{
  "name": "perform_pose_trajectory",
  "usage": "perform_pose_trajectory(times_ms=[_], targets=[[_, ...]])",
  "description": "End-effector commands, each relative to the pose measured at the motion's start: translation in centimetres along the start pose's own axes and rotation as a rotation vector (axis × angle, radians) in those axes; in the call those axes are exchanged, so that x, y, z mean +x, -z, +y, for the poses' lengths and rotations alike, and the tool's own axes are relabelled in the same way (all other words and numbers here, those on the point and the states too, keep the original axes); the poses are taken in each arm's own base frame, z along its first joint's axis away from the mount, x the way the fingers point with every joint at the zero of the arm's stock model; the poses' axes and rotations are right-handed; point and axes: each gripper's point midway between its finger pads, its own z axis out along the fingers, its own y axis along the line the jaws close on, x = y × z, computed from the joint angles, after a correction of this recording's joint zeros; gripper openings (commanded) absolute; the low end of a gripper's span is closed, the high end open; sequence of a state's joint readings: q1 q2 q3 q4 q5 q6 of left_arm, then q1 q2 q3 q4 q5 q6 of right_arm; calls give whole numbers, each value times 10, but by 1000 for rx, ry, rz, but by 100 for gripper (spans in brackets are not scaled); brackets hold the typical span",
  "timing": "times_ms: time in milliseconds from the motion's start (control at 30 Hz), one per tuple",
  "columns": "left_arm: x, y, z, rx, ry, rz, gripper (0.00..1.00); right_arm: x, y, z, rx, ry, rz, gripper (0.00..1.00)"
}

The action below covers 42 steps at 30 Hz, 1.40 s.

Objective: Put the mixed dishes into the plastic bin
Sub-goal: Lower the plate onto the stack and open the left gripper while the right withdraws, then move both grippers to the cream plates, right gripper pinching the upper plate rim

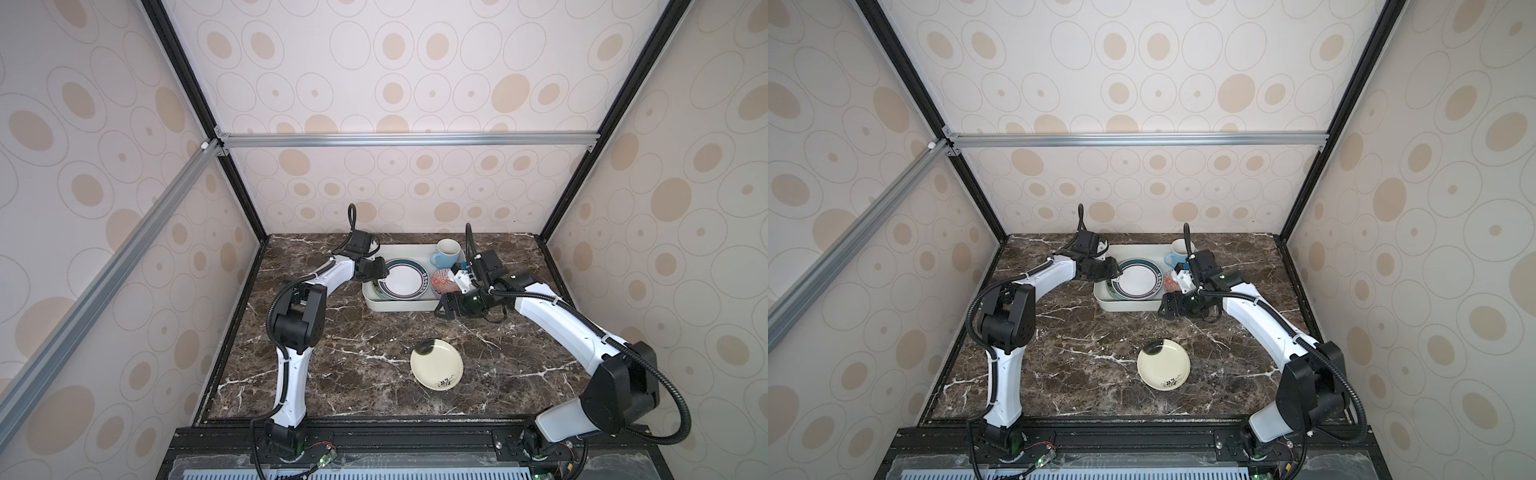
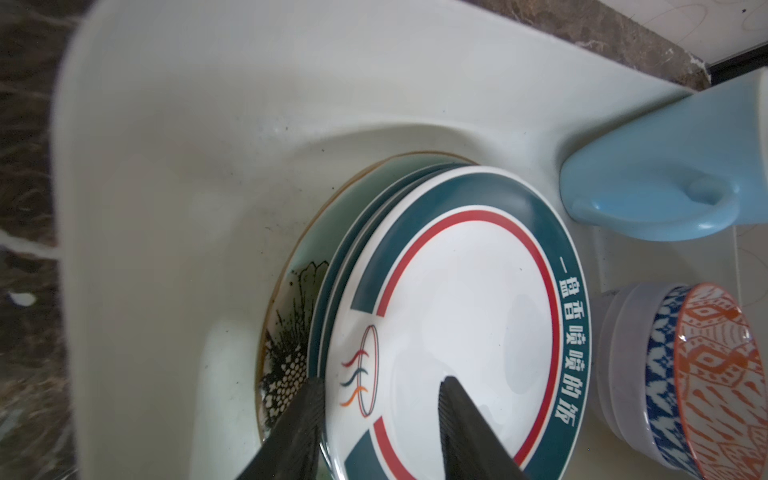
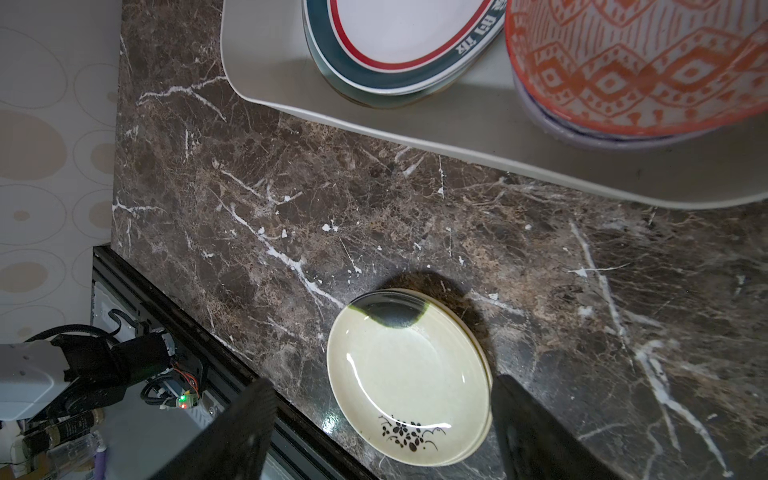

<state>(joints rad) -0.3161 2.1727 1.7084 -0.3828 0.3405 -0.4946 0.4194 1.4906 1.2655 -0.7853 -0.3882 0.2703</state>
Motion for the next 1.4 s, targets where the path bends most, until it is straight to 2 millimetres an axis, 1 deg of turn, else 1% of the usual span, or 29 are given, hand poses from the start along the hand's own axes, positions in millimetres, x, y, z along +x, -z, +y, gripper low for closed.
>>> perform_pose_trajectory(times_ms=[0, 100, 233, 333, 400, 467, 500, 533, 600, 667, 700, 767, 800, 833, 900, 1000, 1100, 1167, 1367], targets=[[-13, 7, 6, -57, -37, -21, 47, -4, 5, 0, 8, 12, -3, 85], [-19, 14, 5, -72, -47, -33, 50, -3, 6, 1, 6, 11, -4, 85], [-22, 31, 1, -75, -52, -55, 50, -1, 6, -1, 11, 5, -6, 87], [-17, 48, -5, -60, -51, -77, 50, 4, 3, -6, 28, -10, -2, 86], [-9, 63, -10, -43, -47, -93, 50, 10, -1, -10, 38, -22, 11, 81], [5, 77, -15, -30, -49, -104, 50, 18, -7, -15, 41, -41, 28, 73], [14, 84, -18, -27, -55, -106, 49, 23, -10, -17, 40, -53, 36, 63], [25, 90, -20, -24, -56, -108, 49, 29, -14, -20, 41, -68, 47, 55], [48, 100, -24, -12, -58, -105, 47, 41, -21, -25, 42, -91, 70, 46], [74, 110, -31, 15, -57, -103, 47, 52, -27, -30, 53, -109, 92, 41], [89, 113, -33, 25, -55, -97, 47, 59, -29, -33, 60, -117, 103, 39], [117, 117, -37, 47, -47, -86, 47, 69, -32, -36, 68, -125, 113, 38], [134, 116, -41, 70, -44, -73, 47, 75, -33, -38, 75, -127, 117, 38], [146, 117, -45, 90, -42, -67, 48, 80, -35, -41, 83, -129, 119, 38], [174, 115, -51, 115, -41, -43, 48, 91, -39, -50, 121, -147, 134, 38], [203, 110, -56, 127, -49, -11, 47, 107, -48, -61, 155, -160, 167, 36], [219, 109, -56, 127, -56, 1, 47, 117, -56, -64, 162, -164, 181, 35], [225, 109, -57, 133, -59, 4, 47, 121, -59, -67, 171, -168, 191, 34], [226, 109, -63, 142, -75, 3, 50, 127, -64, -70, 181, -169, 202, 34]])
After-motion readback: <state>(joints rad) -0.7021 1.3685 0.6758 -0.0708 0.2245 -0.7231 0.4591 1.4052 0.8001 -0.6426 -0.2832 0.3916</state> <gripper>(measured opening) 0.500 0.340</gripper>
